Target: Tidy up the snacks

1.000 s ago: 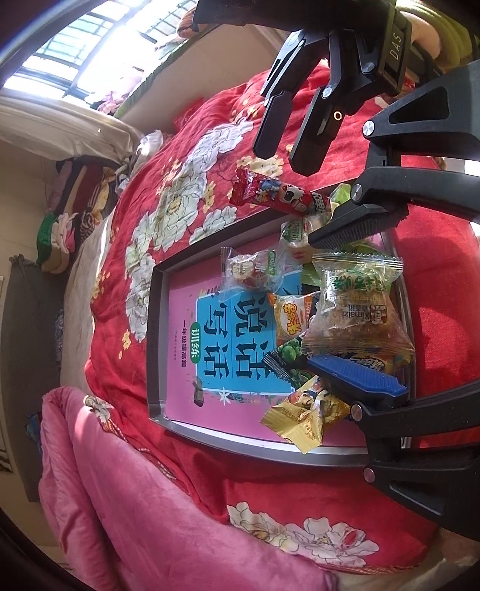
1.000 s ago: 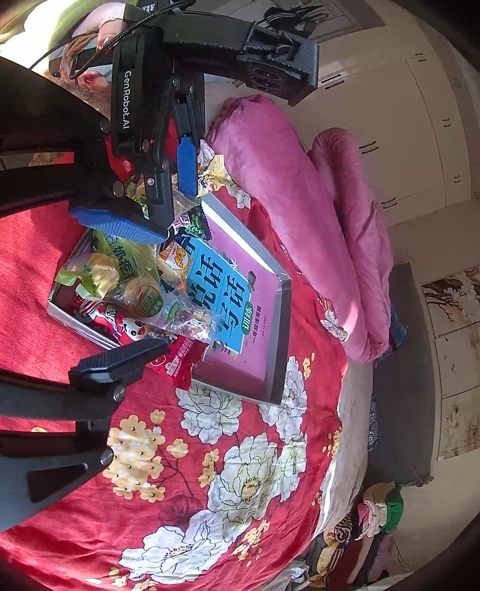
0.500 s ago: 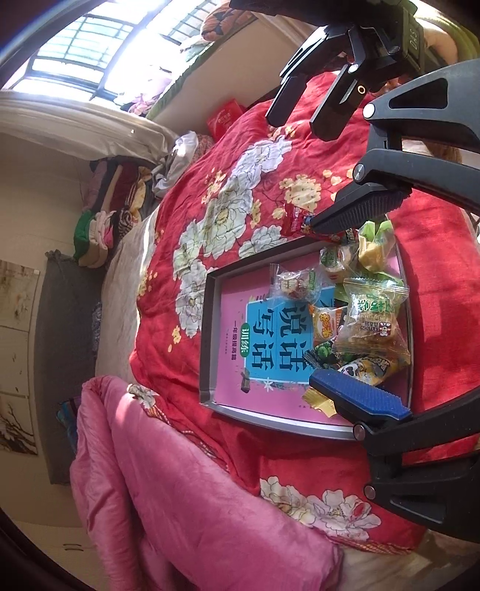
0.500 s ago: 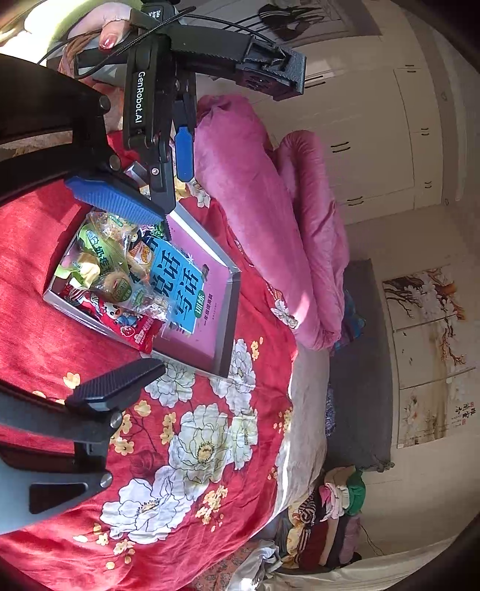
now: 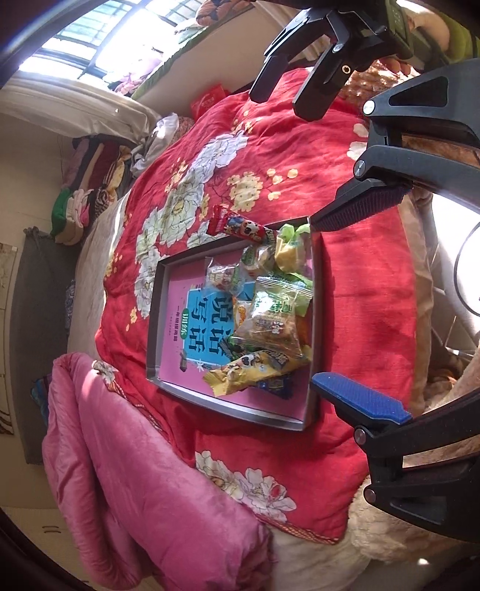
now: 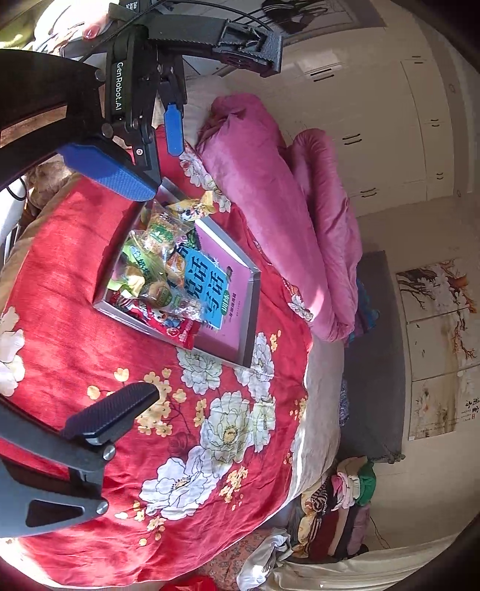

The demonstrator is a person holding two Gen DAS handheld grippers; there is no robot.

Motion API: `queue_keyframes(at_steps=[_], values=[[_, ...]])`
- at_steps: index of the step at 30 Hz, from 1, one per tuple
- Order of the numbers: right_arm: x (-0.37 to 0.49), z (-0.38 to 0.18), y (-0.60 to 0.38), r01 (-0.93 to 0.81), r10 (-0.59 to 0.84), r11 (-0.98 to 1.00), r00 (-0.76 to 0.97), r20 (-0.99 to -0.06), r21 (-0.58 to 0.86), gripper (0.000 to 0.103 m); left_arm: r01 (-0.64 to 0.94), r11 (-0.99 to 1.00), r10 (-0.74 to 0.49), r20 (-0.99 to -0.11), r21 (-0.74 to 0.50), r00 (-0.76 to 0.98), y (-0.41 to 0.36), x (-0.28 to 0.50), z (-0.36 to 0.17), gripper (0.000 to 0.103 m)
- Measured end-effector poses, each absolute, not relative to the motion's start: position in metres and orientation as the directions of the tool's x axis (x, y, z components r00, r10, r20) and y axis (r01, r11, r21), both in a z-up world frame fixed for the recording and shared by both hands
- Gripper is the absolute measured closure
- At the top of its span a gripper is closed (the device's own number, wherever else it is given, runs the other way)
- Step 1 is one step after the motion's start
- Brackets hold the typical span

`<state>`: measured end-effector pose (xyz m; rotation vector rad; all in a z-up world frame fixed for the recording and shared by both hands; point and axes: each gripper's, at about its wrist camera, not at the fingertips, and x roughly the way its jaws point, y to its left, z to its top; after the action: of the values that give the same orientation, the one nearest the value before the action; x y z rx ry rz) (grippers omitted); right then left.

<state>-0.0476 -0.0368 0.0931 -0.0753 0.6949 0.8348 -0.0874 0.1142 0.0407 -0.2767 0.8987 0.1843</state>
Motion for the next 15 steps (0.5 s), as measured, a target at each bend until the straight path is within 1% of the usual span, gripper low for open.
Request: queue_keyframes(at_steps=[2, 5, 15], values=[[-0.0503, 0.0851, -0.0368, -0.700, 0.646, 0.684, 0.449, -0.617, 0.206, 0.003, -0.280, 0.946, 0.046, -0.793, -0.160, 0.607, 0.1126, -0.0888, 0.0394, 0.023], [-0.0524, 0.0808, -0.0364, -0.698, 0.644, 0.684, 0.441, -0.625, 0.212, 0.003, -0.282, 0.947, 0.050, -0.793, -0.156, 0.607, 0.1107, -0.0882, 0.0399, 0.023], [-0.0556, 0.0833, -0.0325, -0.705, 0.648, 0.677, 0.437, -0.624, 0.209, 0.002, -0.275, 0.950, 0.056, -0.788, -0.145, 0.613, 0.1076, -0.0884, 0.0441, 0.023]])
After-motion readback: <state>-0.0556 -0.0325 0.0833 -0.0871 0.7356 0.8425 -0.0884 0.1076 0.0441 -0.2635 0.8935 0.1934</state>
